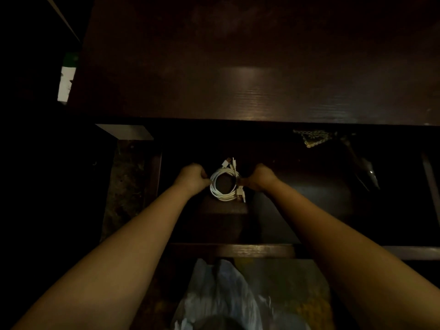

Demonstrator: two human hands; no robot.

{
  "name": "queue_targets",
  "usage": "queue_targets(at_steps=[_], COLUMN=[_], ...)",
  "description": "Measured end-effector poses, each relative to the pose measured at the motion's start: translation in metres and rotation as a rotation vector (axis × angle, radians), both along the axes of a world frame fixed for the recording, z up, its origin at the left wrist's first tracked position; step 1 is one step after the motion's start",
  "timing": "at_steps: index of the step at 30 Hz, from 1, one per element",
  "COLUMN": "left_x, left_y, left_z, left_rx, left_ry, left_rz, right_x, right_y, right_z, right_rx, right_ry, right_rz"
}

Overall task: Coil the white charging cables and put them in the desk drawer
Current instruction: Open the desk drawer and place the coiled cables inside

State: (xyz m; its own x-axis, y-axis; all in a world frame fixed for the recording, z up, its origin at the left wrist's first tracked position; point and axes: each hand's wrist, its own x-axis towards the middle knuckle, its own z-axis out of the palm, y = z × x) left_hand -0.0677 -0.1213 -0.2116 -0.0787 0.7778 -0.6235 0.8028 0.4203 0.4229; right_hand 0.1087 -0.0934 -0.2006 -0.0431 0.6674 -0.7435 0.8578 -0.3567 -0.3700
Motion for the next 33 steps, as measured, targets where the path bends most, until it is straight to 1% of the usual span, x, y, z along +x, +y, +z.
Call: queue_targets(at_steps=[3,5,7,9,11,13,15,17,19,22,24,28,33], left_x=[0.0,0.001,0.005,0.014,0.025,0.035,0.042,0.044,0.044,0.041,0.041,0.037,0.032], left_y=[-0.008,-0.028,-0.064,-0.107,-0.151,-0.19,-0.221,-0.239,-0.243,-0.239,-0.24,-0.248,-0.238], left_z=[0.04,0.07,0.101,0.124,0.129,0.122,0.11,0.096,0.084,0.07,0.065,0.054,0.042], left_rx=[0.05,0.175,0.447,0.73,0.89,0.946,0.956,0.939,0.867,0.738,0.685,0.632,0.594], left_ry=[0.012,-0.026,-0.083,-0.078,0.004,0.094,0.191,0.209,0.185,0.271,0.315,0.312,0.385], left_rz=[-0.062,-0.008,0.108,0.15,0.117,0.051,-0.049,-0.13,-0.183,-0.256,-0.288,-0.28,-0.315], right_x=[0.0,0.002,0.006,0.009,0.012,0.016,0.02,0.024,0.028,0.036,0.039,0.04,0.035], right_y=[-0.009,-0.027,-0.055,-0.093,-0.134,-0.177,-0.219,-0.25,-0.263,-0.26,-0.259,-0.259,-0.248], right_z=[0.031,0.058,0.084,0.106,0.12,0.118,0.106,0.09,0.076,0.062,0.054,0.04,0.03], right_rx=[0.063,0.173,0.367,0.62,0.846,0.991,1.012,0.948,0.865,0.758,0.737,0.709,0.756], right_ry=[0.045,0.069,0.075,0.106,0.13,0.085,0.019,-0.056,-0.154,-0.285,-0.307,-0.351,-0.383], right_rz=[0.006,0.012,0.041,0.058,0.062,0.082,0.145,0.204,0.223,0.237,0.276,0.299,0.282])
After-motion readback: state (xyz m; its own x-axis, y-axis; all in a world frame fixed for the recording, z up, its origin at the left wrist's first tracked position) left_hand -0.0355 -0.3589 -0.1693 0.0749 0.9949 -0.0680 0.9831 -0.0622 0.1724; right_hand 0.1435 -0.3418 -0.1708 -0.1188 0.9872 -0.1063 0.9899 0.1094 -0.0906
